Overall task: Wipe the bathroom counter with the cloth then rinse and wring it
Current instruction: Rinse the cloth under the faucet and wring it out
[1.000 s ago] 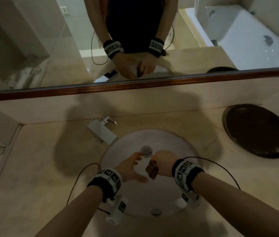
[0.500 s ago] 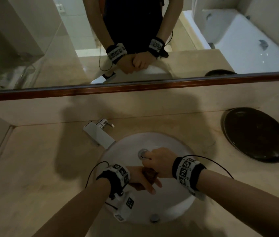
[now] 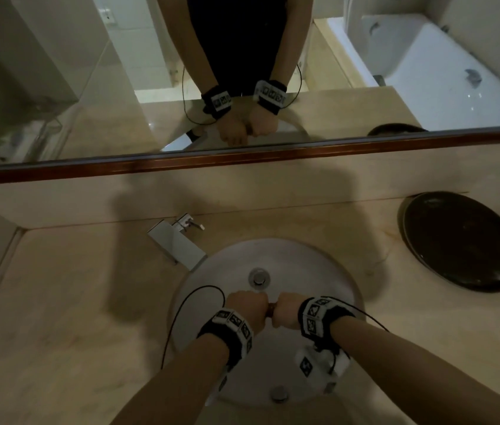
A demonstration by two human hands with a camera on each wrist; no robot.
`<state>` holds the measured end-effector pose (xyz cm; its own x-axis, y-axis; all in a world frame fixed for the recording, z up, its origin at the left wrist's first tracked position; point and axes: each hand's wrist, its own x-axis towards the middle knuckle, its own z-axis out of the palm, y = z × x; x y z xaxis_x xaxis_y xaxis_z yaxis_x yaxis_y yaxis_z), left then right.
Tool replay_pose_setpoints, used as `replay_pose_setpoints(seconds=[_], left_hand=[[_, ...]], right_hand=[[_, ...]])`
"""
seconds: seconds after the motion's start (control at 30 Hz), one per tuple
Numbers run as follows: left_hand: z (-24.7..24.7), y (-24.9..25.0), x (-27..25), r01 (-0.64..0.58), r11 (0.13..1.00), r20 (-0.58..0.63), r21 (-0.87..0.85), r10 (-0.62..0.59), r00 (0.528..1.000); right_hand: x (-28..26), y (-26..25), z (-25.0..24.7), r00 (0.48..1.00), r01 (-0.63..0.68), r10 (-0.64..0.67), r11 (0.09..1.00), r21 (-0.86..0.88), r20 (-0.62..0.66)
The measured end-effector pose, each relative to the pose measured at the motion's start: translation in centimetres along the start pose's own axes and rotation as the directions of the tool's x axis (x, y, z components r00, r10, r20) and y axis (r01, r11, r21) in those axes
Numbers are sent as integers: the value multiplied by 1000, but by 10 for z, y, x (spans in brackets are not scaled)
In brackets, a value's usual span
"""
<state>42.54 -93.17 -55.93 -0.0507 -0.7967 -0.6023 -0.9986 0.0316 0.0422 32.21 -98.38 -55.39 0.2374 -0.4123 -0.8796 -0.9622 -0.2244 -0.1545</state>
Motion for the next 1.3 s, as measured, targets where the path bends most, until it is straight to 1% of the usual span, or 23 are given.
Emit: replay_pose_setpoints(seconds=[0.1,0.17,0.2,0.27,0.33,0.4,0.43,0.5,0.57,0.6,0.67,0.7,0.73,0.77,0.83,0.9,0.97,1.0,1.07,1.1,1.17,1.27,1.3], left_hand=[[3,-1,-4,-33,999,-76,14,34,997],[7,-5,-6,-55,998,-90,-11,54,994],[8,-7,-8,-62,998,-70,-30,60,996],[6,-11,-13,-55,996,9,-74,56,998],[0,-16,-17,-51,986,125,-158,71,990],[-11,-24,-22,-27,937,255,-348,123,959],[-16,-30,-23,-1,886,305,-463,161,939],[-23,-42,-23,105,738,354,-667,191,915],[-23,-49,-25,195,573,371,-796,207,905],[-20,-50,-26,232,491,381,-840,230,895],[-11,-46,-26,293,337,398,-895,305,865],[-7,-42,-26,302,295,394,-907,338,854],[-2,-37,-25,289,300,386,-909,346,855],[1,-33,-24,257,344,373,-903,332,866],[5,-28,-19,175,510,342,-842,255,904],[4,-25,-13,141,657,297,-740,131,946],[-2,-21,-9,91,818,202,-568,31,979],[-5,-19,-7,51,894,142,-445,15,990],[-8,-15,-6,-8,974,33,-227,16,999],[-7,-14,-5,-30,989,-16,-147,27,999],[-1,-14,-4,-61,997,-87,-53,56,995],[6,-15,-8,-125,991,-166,56,132,977],[7,-17,-9,-139,987,-189,82,152,970]], right_hand=[[1,6,0,993,12,-39,970,244,109],[-6,10,-3,985,84,-120,960,267,121],[-11,10,-5,981,137,-161,971,196,112],[-21,10,-7,968,244,-239,968,-67,74],[-25,13,-7,940,317,-342,878,-358,-8],[-28,20,-10,866,361,-491,747,-558,-97],[-29,23,-12,820,371,-559,686,-626,-126],[-30,30,-16,731,368,-662,588,-720,-167],[-30,33,-22,684,340,-713,499,-797,-154],[-28,35,-22,668,332,-726,486,-808,-162],[-23,35,-21,600,377,-781,470,-798,-176],[-22,34,-21,592,425,-787,488,-763,-173],[-22,32,-21,608,446,-772,524,-726,-184],[-22,31,-20,651,441,-737,561,-701,-180],[-24,29,-17,730,407,-657,639,-653,-188],[-24,28,-11,826,331,-515,773,-542,-229],[-19,26,-2,911,230,-329,906,-357,-250],[-15,25,2,941,182,-235,958,-220,-245],[-6,20,9,980,97,-76,989,109,-184],[-4,17,12,990,61,-25,961,268,-138],[-3,15,17,999,0,27,836,548,-42],[-7,18,21,988,-107,-43,498,861,148],[-8,21,20,981,-120,-83,439,891,173]])
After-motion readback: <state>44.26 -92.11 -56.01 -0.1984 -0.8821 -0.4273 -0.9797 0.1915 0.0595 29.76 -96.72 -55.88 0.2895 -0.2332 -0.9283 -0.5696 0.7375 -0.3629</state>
